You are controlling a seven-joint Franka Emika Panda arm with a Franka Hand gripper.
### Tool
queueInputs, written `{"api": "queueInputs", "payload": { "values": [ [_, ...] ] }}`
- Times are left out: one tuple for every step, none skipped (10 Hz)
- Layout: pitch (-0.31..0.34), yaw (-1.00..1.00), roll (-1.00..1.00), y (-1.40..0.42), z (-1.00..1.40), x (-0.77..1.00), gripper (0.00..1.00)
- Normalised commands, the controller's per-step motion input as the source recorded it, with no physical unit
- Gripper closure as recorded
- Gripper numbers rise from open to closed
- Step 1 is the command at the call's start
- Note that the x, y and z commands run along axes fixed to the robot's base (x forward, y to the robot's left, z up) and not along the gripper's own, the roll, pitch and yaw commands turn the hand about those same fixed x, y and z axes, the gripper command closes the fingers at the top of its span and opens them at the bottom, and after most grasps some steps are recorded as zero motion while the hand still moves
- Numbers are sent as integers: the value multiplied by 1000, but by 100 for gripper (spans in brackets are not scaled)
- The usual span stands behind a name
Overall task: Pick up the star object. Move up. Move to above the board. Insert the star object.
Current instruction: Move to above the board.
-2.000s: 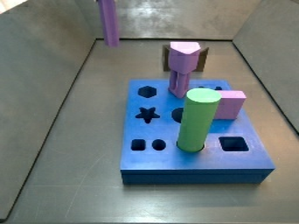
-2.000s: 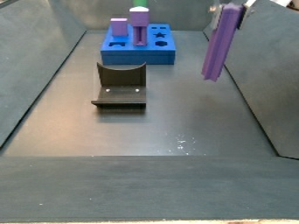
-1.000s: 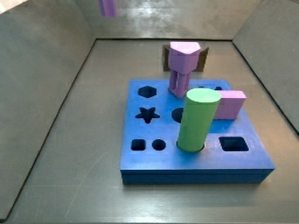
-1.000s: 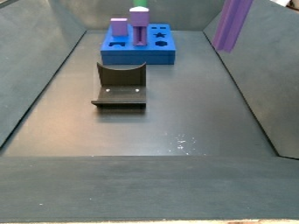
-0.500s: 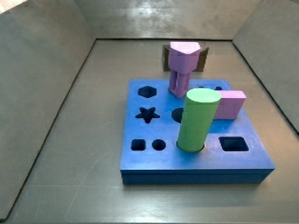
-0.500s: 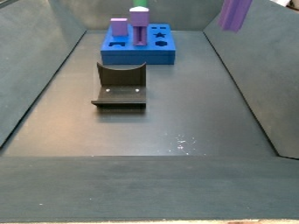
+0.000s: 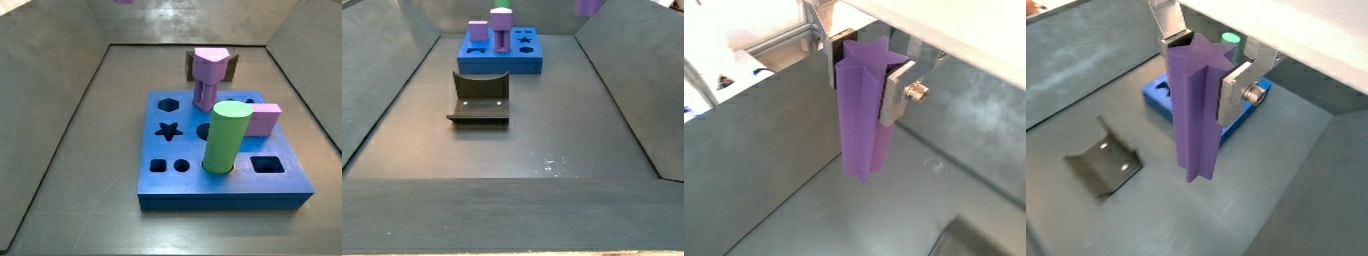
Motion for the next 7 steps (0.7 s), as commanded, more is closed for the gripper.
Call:
{"api": "queueInputs", "payload": {
  "values": [
    [161,-13,9,-1000,64,456,100],
    [138,-4,-13,-1000,66,460,100],
    [122,4,0,-1000,70,473,100],
    [123,8,1,-1000,71,485,100],
    [129,11,7,-1000,74,497,100],
    [137,7,-9,-1000,81,513,100],
    [141,10,13,-1000,90,532,100]
  ]
}}
